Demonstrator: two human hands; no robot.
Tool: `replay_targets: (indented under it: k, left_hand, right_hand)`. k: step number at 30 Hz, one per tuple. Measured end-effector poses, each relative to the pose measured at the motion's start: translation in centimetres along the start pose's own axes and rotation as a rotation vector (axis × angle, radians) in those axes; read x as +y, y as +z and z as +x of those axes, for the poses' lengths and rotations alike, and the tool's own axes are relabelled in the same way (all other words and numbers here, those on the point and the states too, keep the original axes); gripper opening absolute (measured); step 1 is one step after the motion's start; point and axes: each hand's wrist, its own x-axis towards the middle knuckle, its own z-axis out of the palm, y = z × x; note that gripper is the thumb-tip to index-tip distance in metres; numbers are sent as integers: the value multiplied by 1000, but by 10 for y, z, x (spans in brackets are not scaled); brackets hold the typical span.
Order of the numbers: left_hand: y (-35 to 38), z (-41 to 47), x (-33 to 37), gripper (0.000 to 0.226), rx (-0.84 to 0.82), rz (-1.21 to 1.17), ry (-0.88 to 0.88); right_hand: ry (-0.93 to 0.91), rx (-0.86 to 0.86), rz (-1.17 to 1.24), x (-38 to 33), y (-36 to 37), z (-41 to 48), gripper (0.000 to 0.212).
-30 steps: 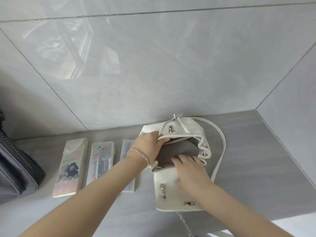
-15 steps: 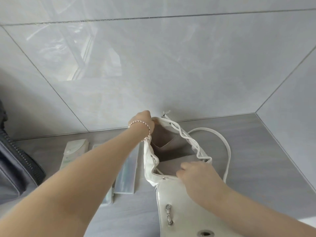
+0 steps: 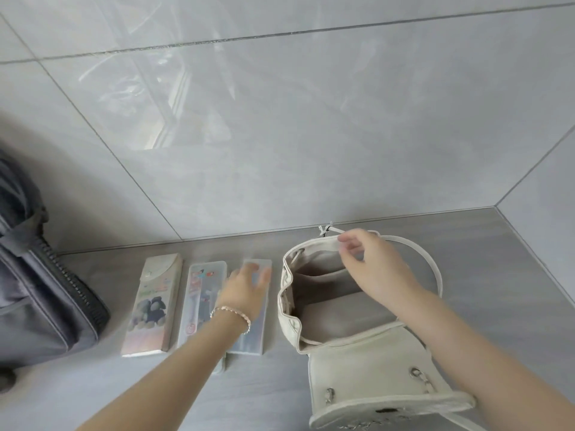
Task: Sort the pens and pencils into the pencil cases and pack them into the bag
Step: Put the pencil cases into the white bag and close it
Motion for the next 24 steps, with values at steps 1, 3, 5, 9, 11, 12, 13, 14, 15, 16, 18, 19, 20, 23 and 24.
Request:
replay_targets:
  k: [1, 3, 5, 9, 11, 12, 13, 14, 15, 16, 18, 19, 20, 23, 24]
  left_hand:
    - [9, -1, -14, 50, -48, 199, -22]
    - [26, -5, -29, 67, -183, 403, -88]
    - [39, -8, -32, 78, -198, 472, -143]
    - [36, -6, -26, 81, -97, 214, -240]
    - [19, -11, -11, 75, -23, -147, -265]
    - [7, -18, -1, 72, 26, -248, -224]
    - [-4, -26, 10, 70, 81, -299, -142]
    - [-15, -34, 22, 70, 132, -325, -25]
    - [-26, -45, 35, 71, 171, -339, 102]
    - [-35, -55, 49, 73, 197, -341, 212]
    - [-45, -71, 72, 75, 190, -298, 367]
    - [-44, -76, 81, 76, 169, -256, 409]
    - [-39, -78, 88, 77, 140, -210, 435]
    - [-17, -81, 98, 78, 21, -92, 456]
    - [-11, -79, 96, 77, -36, -105, 447]
  right_hand:
    - [-4, 6, 10, 0, 1, 0, 14]
    - [1, 2, 26, -1, 1, -1, 16]
    - [3, -5, 35, -2, 1, -1, 17]
    - [30, -15, 52, -2, -2, -1, 15]
    - [61, -16, 58, -1, -5, -2, 7]
    - [81, -17, 65, -2, -6, -2, 5]
    - [108, -22, 84, -4, -9, -3, 18]
    - [146, -39, 117, -6, -10, -4, 34]
    - [166, -58, 137, -9, -11, -5, 49]
    - [166, -77, 139, -11, -11, -4, 66]
    - [129, -133, 164, -18, -12, -4, 86]
    - [96, -175, 216, -21, -12, -4, 86]
    - [76, -214, 290, -24, -12, -5, 82]
    - [107, -254, 449, -26, -17, -6, 45]
    - [106, -237, 474, -23, -19, -7, 27]
